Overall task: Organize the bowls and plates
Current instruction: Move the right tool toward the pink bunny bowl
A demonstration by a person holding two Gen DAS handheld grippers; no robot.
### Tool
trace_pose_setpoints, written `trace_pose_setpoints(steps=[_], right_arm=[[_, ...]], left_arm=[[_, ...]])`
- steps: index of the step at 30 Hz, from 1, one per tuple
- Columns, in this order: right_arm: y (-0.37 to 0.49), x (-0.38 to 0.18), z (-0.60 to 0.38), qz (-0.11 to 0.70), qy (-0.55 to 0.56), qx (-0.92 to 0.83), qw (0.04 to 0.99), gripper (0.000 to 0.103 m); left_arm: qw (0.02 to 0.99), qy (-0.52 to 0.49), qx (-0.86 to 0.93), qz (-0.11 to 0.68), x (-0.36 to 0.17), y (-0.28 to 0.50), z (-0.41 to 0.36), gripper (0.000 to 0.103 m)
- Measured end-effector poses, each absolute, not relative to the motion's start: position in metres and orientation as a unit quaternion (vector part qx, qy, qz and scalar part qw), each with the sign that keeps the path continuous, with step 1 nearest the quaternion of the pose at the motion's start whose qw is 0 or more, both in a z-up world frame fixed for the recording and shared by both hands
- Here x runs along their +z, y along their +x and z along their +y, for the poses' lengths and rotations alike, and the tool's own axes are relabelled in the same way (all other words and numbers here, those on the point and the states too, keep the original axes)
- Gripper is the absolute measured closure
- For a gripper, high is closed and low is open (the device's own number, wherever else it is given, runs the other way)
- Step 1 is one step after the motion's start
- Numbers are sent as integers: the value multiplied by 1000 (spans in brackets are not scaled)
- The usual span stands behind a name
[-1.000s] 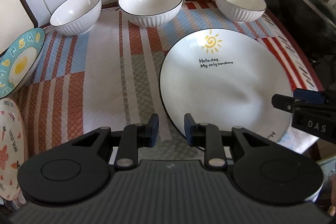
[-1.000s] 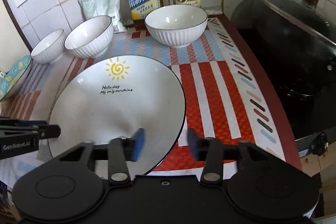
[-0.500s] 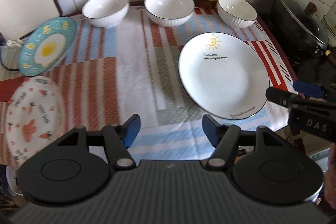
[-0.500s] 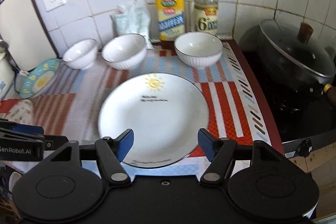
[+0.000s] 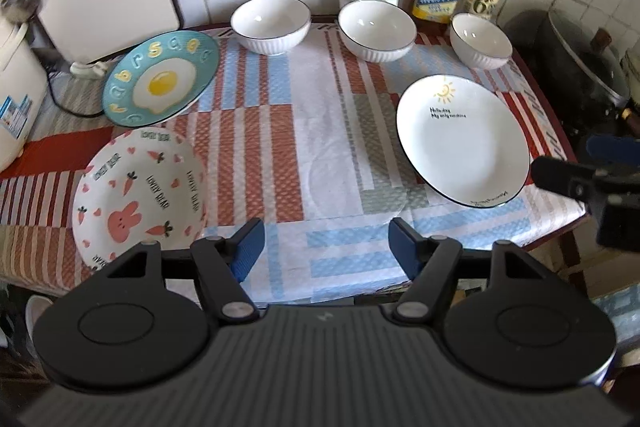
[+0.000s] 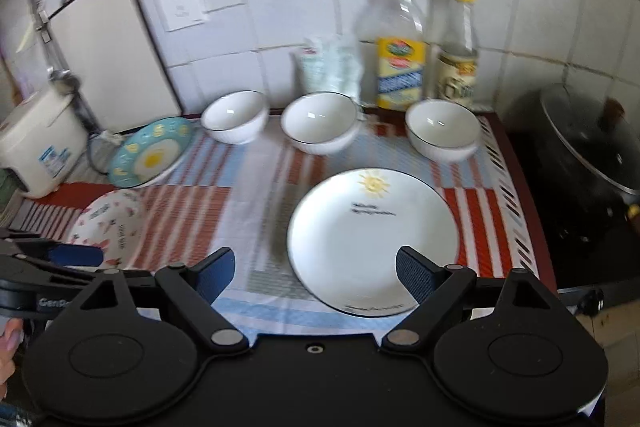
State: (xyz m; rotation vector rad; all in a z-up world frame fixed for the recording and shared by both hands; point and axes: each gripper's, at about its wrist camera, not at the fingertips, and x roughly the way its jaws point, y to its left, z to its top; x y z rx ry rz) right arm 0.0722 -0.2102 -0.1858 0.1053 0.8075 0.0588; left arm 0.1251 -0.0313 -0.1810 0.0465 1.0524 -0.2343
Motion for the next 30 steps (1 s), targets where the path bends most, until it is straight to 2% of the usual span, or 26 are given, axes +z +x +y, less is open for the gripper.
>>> trace_pose_setpoints(steps=[1, 6, 14, 21, 30], right_arm=[[73, -183, -204, 392, 45, 35, 918, 13], [73, -172, -169, 380, -10, 61, 923, 13], [82, -167, -125, 366, -13, 127, 922, 13], [90, -179, -91, 334, -12, 170, 927, 13], [121, -218, -68, 331, 16, 234, 914, 13]], left_arm=[[859, 14, -108, 500, -179, 124, -25, 25], [865, -3, -93, 493, -171, 120, 3, 21], [873, -8, -60, 485, -165, 121, 56, 10], [874, 4, -25, 485, -176, 128, 96, 10], [865, 20, 3, 502, -211, 139, 136, 10]])
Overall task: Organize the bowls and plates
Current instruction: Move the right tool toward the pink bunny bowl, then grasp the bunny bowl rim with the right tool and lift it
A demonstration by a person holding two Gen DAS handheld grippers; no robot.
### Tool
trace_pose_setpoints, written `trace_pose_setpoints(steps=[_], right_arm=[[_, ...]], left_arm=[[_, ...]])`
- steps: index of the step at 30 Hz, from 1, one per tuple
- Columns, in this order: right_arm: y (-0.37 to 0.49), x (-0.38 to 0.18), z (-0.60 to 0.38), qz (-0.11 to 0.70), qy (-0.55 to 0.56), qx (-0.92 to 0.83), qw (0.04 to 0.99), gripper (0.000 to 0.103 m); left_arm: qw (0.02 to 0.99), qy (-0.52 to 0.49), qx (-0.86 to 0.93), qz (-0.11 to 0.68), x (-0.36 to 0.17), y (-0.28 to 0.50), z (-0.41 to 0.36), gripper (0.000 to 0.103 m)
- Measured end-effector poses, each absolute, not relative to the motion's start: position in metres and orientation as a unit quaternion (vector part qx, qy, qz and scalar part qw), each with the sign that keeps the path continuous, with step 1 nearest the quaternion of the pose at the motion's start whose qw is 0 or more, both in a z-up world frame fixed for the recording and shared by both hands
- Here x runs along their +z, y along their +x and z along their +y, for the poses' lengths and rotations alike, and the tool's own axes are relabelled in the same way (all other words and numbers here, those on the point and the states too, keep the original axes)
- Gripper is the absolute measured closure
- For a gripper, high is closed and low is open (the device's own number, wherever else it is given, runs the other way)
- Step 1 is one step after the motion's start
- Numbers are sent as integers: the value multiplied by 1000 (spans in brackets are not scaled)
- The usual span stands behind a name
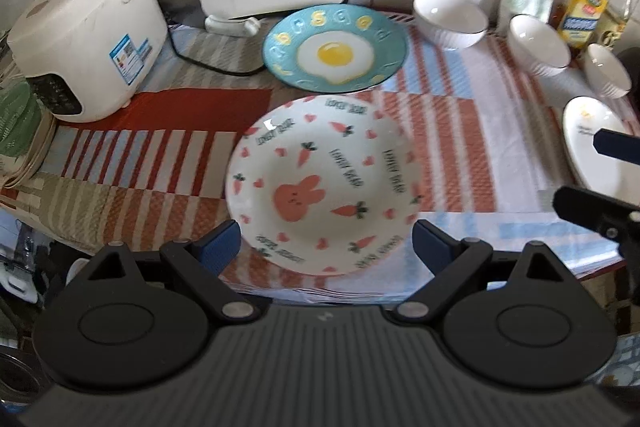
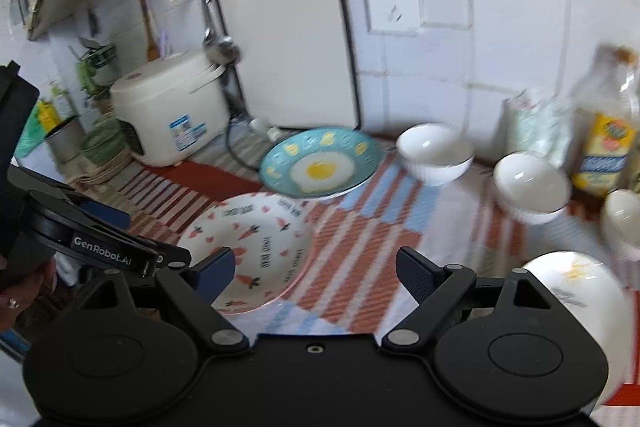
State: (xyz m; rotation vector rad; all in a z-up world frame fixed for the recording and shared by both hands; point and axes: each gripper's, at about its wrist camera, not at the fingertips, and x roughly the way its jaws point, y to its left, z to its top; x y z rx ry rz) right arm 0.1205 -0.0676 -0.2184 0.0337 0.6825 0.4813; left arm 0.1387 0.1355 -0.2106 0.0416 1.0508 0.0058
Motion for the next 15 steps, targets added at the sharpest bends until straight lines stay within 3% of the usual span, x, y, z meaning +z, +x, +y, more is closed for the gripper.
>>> trace_pose_setpoints(steps=[12, 15], right_arm=[[174, -280, -33, 382, 70, 237, 890, 13], [186, -299, -23, 396, 85, 224, 886, 20]], left_arm=[[881, -15, 17, 472, -271, 173, 188, 10], [873, -21, 24, 486, -289, 183, 196, 10]])
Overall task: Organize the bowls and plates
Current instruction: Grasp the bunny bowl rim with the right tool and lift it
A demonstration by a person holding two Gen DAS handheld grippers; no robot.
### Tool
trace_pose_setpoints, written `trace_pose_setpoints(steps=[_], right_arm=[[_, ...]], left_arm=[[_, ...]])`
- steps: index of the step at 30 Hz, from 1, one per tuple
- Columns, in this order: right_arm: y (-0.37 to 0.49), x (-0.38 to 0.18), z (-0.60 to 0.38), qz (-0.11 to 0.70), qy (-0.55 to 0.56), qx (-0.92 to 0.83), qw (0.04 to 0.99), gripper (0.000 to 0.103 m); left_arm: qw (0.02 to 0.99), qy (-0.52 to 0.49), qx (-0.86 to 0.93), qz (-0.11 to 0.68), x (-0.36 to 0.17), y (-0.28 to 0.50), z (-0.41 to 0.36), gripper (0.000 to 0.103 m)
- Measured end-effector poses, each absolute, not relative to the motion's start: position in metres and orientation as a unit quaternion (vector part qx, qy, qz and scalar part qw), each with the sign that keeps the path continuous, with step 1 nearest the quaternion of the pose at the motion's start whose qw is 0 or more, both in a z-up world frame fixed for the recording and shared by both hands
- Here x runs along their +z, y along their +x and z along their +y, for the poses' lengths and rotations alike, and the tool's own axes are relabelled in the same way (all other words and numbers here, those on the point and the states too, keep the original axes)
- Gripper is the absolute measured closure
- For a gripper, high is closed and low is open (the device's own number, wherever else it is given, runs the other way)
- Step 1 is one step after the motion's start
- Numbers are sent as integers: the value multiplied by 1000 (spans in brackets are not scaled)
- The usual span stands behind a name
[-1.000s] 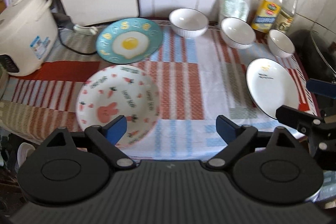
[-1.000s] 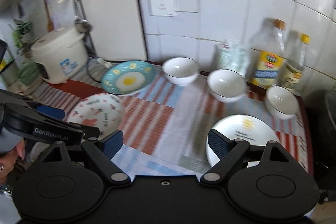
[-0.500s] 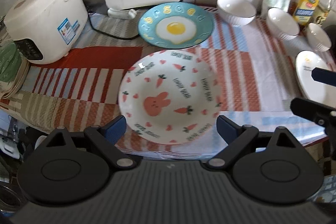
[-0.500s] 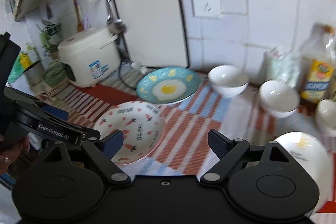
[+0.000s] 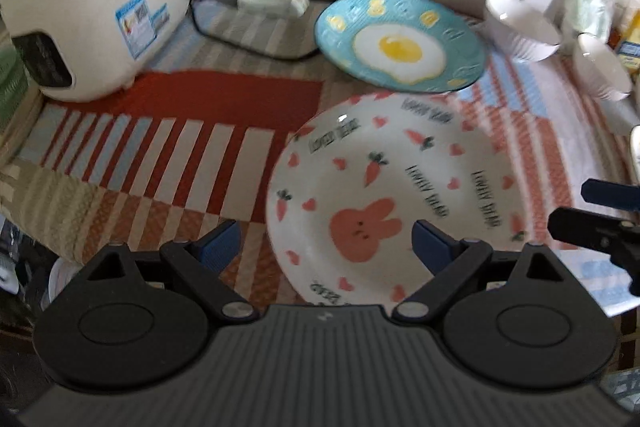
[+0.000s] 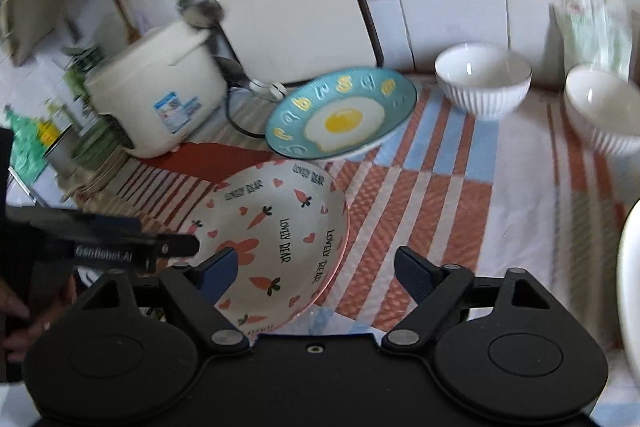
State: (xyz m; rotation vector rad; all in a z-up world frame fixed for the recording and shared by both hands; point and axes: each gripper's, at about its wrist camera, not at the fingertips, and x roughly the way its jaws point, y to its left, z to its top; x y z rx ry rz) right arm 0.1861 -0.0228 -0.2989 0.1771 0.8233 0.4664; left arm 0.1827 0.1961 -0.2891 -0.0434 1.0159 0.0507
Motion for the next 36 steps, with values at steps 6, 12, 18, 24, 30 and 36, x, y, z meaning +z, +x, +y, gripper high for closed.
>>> trace_pose_setpoints(steps=[6, 12, 18, 24, 30, 36], right_arm=[[201, -324, -7, 416, 83, 223, 878, 24], [214, -343, -2, 440, 93, 205, 870, 41], [218, -349, 0, 445, 97, 211, 865, 83], [220, -354, -1, 448, 131, 206, 860, 81], [223, -352, 1, 459, 135, 200, 855, 81], [227, -350, -4, 472, 154, 202, 844, 85]], left_arm=[[867, -14, 38, 496, -313, 195, 209, 11], [864, -19, 47, 501, -330, 204, 221, 27], [866, -82, 22, 492, -330, 206, 230, 71], [871, -83, 44, 483, -331, 204, 223, 70], [875, -60, 54, 478, -331, 205, 216, 68], [874, -59, 47, 480, -329, 204, 217, 68]])
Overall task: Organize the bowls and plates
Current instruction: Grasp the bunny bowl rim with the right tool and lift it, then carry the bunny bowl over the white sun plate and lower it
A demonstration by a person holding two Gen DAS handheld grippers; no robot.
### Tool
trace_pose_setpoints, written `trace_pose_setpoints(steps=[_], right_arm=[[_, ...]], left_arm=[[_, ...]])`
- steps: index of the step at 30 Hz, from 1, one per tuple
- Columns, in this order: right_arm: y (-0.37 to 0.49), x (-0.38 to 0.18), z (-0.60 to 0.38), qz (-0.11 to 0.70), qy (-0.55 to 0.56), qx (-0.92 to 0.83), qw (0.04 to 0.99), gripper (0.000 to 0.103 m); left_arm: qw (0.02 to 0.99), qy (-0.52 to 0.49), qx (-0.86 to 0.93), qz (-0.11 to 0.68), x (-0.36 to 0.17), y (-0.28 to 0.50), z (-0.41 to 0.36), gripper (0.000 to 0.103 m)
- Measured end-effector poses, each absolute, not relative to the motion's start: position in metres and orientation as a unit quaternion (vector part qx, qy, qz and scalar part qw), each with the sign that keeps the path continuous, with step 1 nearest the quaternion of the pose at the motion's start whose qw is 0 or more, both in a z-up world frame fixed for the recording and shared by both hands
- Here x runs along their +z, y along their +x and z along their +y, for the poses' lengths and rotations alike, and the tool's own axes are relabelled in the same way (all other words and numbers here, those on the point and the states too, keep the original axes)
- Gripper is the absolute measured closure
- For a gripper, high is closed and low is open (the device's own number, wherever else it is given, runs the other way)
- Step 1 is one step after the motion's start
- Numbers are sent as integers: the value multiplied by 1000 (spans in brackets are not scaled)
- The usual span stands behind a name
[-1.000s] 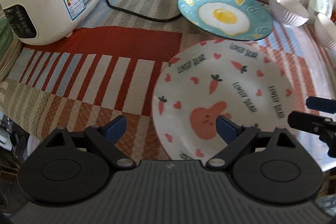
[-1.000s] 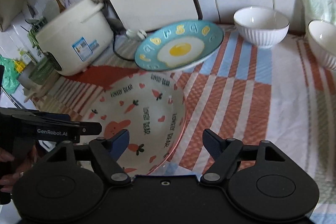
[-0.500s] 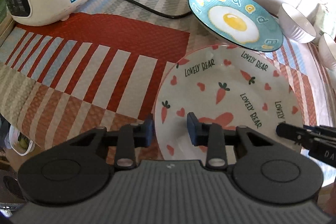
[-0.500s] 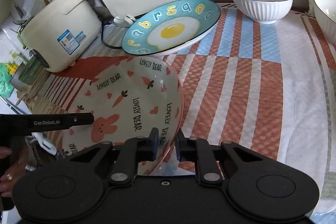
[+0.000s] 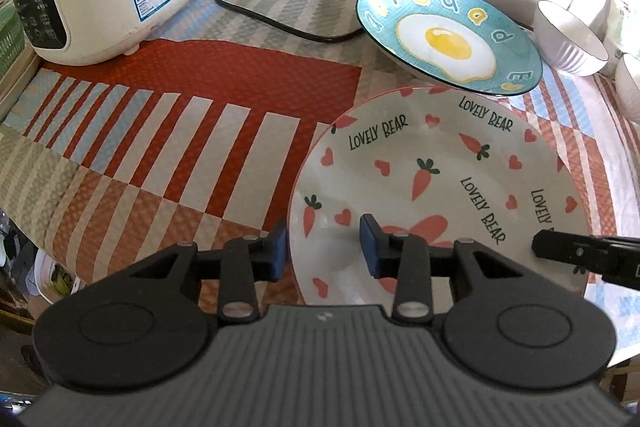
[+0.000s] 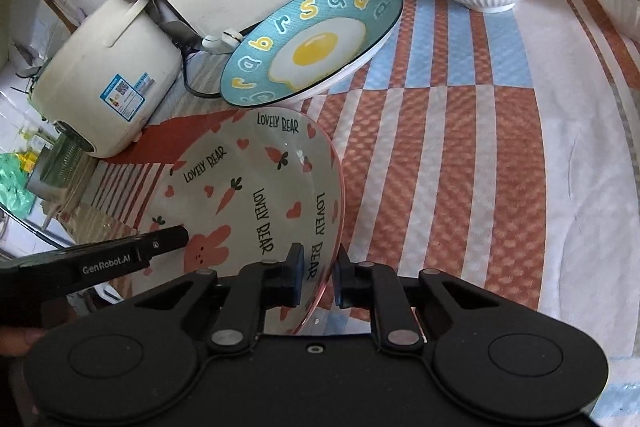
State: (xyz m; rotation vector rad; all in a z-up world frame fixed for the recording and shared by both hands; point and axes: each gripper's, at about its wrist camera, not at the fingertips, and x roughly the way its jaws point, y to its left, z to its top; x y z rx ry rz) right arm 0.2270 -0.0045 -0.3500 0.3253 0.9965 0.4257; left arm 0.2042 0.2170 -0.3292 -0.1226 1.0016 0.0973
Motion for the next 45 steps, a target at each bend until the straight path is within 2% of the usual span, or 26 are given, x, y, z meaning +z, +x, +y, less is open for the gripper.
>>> trace_pose_setpoints(steps=[18, 33, 45], right_arm=[[196, -314, -48, 452, 161, 193, 856, 84], [133, -232, -132, 419, 166, 122, 884, 82], [95, -216, -209, 395, 206, 36, 895, 82]], left_arm=[[902, -52, -23, 428, -296, 184, 180, 69], [906, -15, -135, 400, -227, 180, 92, 69], [891, 12, -217, 398, -227, 187, -4, 70]])
